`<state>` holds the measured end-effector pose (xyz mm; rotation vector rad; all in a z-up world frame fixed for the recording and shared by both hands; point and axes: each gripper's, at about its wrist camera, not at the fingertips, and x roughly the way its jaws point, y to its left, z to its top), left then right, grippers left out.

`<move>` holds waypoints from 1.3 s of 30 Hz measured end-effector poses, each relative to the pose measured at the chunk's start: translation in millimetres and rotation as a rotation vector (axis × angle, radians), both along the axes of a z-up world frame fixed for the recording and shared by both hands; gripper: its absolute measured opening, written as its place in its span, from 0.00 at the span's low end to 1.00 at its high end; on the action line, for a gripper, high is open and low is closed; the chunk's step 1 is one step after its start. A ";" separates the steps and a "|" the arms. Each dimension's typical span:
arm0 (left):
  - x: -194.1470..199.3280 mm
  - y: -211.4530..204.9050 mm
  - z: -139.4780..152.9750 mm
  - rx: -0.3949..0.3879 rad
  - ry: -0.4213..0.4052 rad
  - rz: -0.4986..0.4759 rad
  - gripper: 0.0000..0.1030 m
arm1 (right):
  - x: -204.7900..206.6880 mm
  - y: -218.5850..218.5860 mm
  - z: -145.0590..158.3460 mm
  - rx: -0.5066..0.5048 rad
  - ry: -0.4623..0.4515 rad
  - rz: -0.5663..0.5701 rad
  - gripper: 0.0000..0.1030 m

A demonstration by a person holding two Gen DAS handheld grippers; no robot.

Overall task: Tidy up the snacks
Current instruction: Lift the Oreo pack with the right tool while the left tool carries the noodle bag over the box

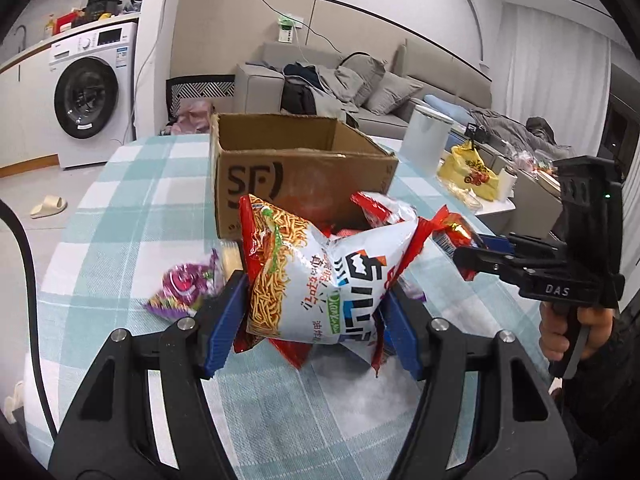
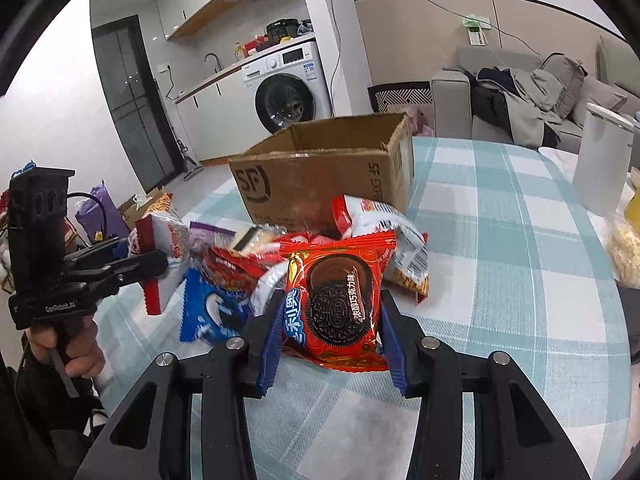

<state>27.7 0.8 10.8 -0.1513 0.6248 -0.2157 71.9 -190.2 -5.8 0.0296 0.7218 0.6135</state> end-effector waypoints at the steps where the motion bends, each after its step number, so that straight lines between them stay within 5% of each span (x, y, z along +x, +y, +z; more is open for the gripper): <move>1: 2.9 0.8 2.5 -0.001 -0.004 0.007 0.61 | 1.1 1.7 3.0 0.006 -0.005 0.001 0.43; 22: 72.9 6.6 36.6 0.022 -0.062 0.073 0.62 | 44.5 24.7 56.7 0.054 -0.070 -0.005 0.43; 39: 134.7 12.2 50.4 0.028 -0.066 0.105 0.62 | 94.6 42.7 61.4 0.070 -0.041 -0.034 0.44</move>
